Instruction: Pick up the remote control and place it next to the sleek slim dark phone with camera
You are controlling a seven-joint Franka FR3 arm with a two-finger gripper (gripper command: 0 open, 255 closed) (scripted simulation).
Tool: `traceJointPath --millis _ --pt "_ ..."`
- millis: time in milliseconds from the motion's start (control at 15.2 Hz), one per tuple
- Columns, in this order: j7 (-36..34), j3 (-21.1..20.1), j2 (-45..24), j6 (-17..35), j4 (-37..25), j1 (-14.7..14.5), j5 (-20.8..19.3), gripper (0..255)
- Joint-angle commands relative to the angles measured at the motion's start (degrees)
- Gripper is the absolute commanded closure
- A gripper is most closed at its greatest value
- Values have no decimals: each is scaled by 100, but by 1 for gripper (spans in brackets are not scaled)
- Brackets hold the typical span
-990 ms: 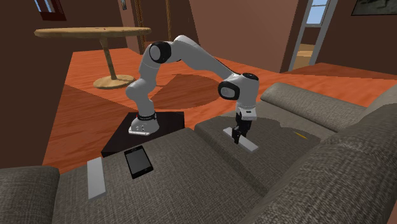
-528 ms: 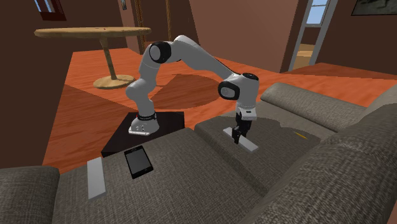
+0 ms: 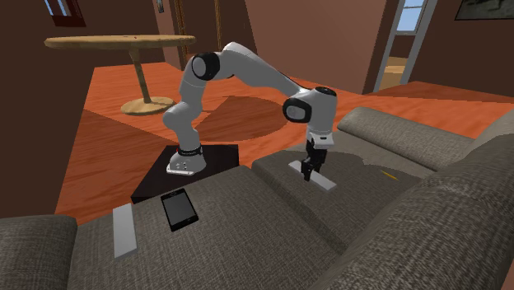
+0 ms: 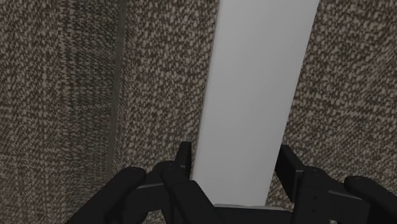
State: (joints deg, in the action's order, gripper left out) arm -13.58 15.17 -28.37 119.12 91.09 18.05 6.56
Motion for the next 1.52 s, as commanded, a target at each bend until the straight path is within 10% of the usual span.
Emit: traceJointPath --millis 0,726,1452 --pt "-4 12 64 -126 -65 -1 -18 255" --pt "-42 51 289 -797 -518 -6 -91 255" --pt "1207 449 874 -483 377 774 -78 255"
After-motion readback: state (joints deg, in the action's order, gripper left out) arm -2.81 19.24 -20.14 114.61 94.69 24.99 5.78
